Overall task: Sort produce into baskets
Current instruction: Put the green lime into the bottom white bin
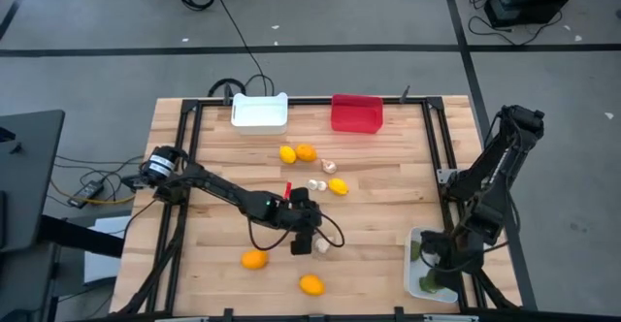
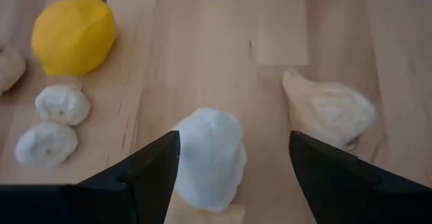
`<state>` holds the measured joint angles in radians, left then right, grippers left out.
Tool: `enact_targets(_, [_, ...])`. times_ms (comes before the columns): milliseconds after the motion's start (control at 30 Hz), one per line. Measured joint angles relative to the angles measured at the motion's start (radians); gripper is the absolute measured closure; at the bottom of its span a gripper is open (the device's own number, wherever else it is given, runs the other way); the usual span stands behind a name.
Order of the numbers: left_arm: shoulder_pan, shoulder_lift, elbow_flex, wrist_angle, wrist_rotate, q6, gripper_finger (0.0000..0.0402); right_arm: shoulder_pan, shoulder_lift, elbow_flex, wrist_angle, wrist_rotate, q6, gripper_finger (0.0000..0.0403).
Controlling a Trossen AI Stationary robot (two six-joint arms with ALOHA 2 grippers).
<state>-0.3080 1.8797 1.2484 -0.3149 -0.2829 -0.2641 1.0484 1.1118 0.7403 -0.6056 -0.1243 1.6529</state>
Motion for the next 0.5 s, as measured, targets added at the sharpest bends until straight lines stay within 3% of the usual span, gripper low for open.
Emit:
enact_targets(133, [0.0, 0.0, 0.0, 0.022, -0.005, -0.006, 0.0119, 0.002, 0.0, 0.0, -0.112, -0.018, 0.091, 0.0195])
enact_targets(333, [0.0, 0.0, 0.0, 0.05, -0.007, -0.013, 0.0119, 0.002, 0.0, 0.0, -0.106, -0.025, 0.092, 0.0194])
enact_targets(500, [0.001, 0.0, -0.001, 0.09, 0.003, -0.035, 0.0119, 0.002, 0.0, 0.0, -0.133, 0.074, 0.063, 0.0194])
